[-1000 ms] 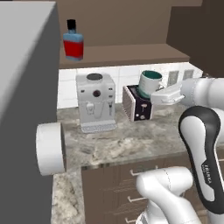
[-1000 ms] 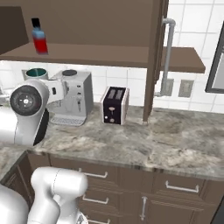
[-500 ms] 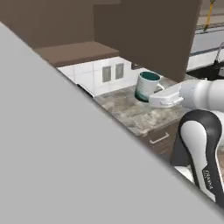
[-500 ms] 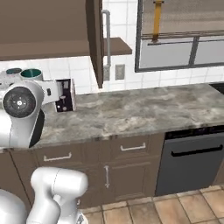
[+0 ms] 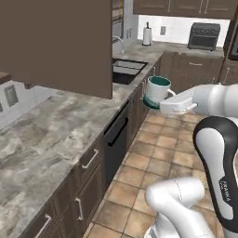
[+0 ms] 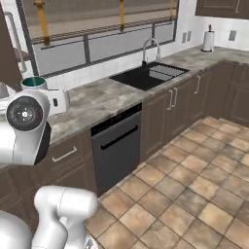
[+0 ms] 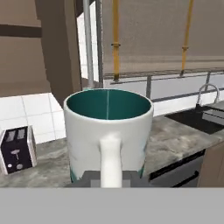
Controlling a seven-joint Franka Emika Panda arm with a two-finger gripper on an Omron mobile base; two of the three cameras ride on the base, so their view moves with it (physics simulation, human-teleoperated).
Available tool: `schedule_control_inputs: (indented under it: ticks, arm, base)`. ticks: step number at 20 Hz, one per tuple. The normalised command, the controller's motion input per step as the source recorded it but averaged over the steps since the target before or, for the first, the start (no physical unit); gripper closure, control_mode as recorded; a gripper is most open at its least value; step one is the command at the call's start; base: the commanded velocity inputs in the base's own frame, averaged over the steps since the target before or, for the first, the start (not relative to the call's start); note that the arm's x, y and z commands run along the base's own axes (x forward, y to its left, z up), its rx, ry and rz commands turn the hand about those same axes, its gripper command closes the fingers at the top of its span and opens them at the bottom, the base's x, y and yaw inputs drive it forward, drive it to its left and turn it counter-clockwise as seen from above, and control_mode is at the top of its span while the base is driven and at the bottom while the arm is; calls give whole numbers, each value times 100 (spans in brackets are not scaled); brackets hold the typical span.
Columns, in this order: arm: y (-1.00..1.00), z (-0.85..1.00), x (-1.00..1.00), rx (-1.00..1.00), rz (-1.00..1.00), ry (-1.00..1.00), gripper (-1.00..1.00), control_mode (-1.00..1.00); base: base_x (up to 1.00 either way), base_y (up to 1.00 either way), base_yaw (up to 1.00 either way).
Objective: Open the cabinet directly in front. Then move the liquor and the mug to the dining counter with the candle on it.
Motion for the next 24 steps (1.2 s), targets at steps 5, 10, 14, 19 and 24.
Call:
schedule_control_inputs:
  ticks: [5,10,14,19,24]
  arm:
    - [0,0,0,0,0,0,100,100]
    - [0,0,0,0,0,0,100,100]
    - [0,0,0,0,0,0,100,100]
    - [0,0,0,0,0,0,100,100]
    - [0,0,0,0,0,0,100,100]
  base:
    - [0,0,-100]
    - [0,-6,-98]
    - [0,-10,-87]
    - [6,0,-7]
    - [-2,-1,-30]
